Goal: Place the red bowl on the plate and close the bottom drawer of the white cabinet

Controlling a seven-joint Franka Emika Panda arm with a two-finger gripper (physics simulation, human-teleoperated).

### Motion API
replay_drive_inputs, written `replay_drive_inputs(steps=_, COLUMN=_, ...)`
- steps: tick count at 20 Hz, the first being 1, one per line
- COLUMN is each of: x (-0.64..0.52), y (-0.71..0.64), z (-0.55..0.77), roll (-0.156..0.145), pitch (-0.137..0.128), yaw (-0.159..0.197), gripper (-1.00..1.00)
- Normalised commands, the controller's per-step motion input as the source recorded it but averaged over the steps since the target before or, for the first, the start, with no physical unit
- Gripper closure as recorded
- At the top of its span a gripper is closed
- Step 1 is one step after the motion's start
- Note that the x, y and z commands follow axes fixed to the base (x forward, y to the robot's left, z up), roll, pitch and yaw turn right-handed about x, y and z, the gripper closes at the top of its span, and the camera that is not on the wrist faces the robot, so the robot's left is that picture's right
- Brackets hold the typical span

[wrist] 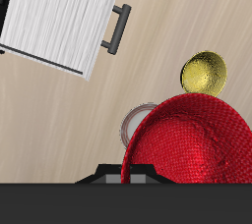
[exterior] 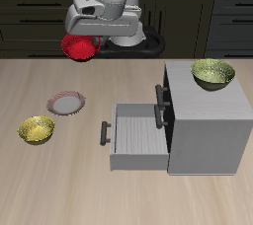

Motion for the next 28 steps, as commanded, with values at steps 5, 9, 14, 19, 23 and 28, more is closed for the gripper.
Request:
replay_drive_inputs(steps=5, x=0.03, y=0.0, z=0.15, roll=0.013, pitch=-0.037, yaw=-0.094, gripper=1.0)
replay_drive_inputs(steps=9, x=0.0, y=0.04, z=0.03, roll=0.023, pitch=0.018, yaw=-0.116, gripper=1.0)
replay_drive_inputs(steps=14, x=0.03, y=0.05, z=-0.11, roll=0.009, pitch=0.002, yaw=0.008, gripper=1.0)
replay_drive_inputs(steps=19, x=-0.07, y=-0.08, z=-0.07, roll=0.005, pitch=0.021, yaw=-0.017, gripper=1.0)
replay_drive_inputs(steps=23, x=-0.15, y=-0.14, z=0.02, roll=-0.013, pitch=-0.01, yaw=-0.037, gripper=1.0)
replay_drive_inputs(steps=28, x=-0.24, y=-0.35, z=0.0, roll=-0.016, pitch=0.02, yaw=-0.029, gripper=1.0)
